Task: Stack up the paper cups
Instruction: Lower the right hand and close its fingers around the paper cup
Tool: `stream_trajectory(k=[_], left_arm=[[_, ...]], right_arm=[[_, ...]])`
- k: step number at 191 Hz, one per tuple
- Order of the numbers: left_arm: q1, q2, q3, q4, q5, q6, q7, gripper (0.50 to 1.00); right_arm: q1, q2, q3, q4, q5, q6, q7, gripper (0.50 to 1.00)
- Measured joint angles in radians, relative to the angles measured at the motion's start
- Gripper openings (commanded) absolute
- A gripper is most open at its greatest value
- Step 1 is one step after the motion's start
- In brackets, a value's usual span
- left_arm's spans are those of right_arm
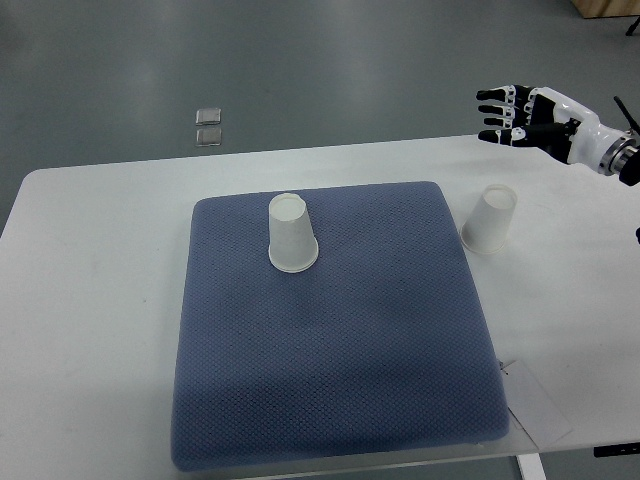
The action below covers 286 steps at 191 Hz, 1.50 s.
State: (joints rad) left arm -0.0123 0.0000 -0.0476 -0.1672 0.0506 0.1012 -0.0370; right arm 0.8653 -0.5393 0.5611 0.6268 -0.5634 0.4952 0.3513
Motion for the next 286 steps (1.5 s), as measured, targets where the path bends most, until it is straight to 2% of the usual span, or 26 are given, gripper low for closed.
stream_trajectory(k=[33, 57, 102, 187, 286], left_arm=[[0.0, 0.0, 0.0, 0.0, 0.0, 0.0, 0.0, 1.0], [0.0, 0.0, 0.0, 0.0, 0.0, 0.0, 0.0, 1.0], [0.0, 0.0, 0.0, 0.0, 0.0, 0.0, 0.0, 1.0], [0.0, 0.0, 0.0, 0.0, 0.0, 0.0, 0.0, 1.0], [0.0, 0.0, 0.0, 0.0, 0.0, 0.0, 0.0, 1.0]], right_arm=[[0.011, -0.086, 0.0, 0.088, -0.291, -0.009, 0.044, 0.919], [0.021, -0.11, -0.001, 0.115, -0.474, -0.022, 0.059, 0.919], [0.017, -0.1, -0.01, 0.123, -0.739, -0.132, 0.075, 0.919], [0.005, -0.032, -0.135, 0.101, -0.8, -0.273, 0.063, 0.919], [0.015, 0.014, -0.165, 0.008, -0.834, -0.32, 0.06, 0.917]])
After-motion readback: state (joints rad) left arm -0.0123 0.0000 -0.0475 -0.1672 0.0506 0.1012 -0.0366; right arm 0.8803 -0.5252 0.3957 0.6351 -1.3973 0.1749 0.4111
